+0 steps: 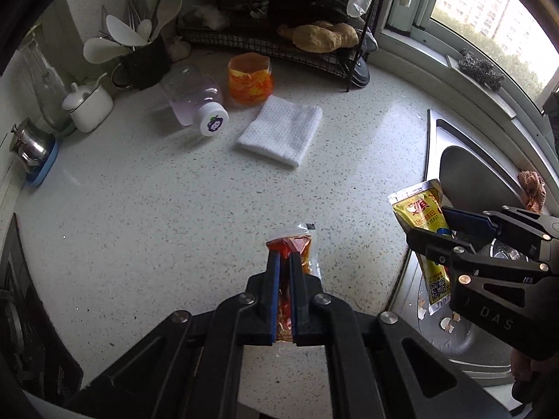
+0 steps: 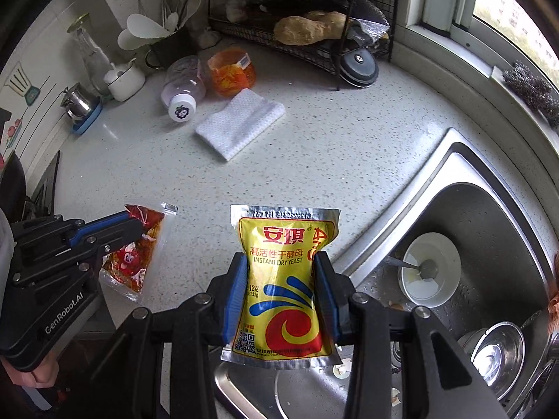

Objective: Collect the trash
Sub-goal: 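Grasp the red sauce sachet with the left tool, then carry the sauce sachet and yeast packet down to the red bin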

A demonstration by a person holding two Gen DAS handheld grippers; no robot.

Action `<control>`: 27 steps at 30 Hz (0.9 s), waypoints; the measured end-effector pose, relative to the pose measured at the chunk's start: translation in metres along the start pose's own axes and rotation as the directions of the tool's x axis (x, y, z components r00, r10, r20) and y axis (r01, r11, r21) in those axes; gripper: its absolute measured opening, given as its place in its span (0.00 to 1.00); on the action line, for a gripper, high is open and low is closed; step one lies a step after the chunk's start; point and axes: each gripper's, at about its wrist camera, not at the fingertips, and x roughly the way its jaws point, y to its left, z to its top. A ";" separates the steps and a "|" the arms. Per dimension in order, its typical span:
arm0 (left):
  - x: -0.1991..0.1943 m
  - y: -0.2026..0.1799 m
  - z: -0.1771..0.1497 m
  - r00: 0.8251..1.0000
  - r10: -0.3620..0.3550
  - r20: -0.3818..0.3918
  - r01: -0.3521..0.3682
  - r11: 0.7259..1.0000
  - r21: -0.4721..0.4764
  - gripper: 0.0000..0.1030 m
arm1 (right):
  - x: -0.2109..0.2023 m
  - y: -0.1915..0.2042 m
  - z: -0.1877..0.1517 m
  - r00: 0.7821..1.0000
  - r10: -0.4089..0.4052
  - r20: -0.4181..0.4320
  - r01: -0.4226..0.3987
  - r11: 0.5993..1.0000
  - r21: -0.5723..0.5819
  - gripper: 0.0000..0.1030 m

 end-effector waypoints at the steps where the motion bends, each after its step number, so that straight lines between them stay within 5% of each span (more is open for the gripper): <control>1: -0.005 0.005 -0.006 1.000 0.004 0.005 -0.004 1.000 -0.011 0.04 | 0.000 0.008 0.000 1.000 0.006 0.000 -0.006 1.000 -0.018 0.35; 15: -0.072 0.075 -0.100 0.996 0.062 0.061 -0.052 0.988 -0.146 0.04 | -0.010 0.111 -0.035 0.998 0.063 -0.011 -0.064 0.973 -0.221 0.35; 27: -0.112 0.101 -0.221 0.996 0.072 0.054 -0.059 0.975 -0.215 0.04 | -0.027 0.180 -0.129 0.998 0.067 -0.020 -0.070 0.946 -0.317 0.35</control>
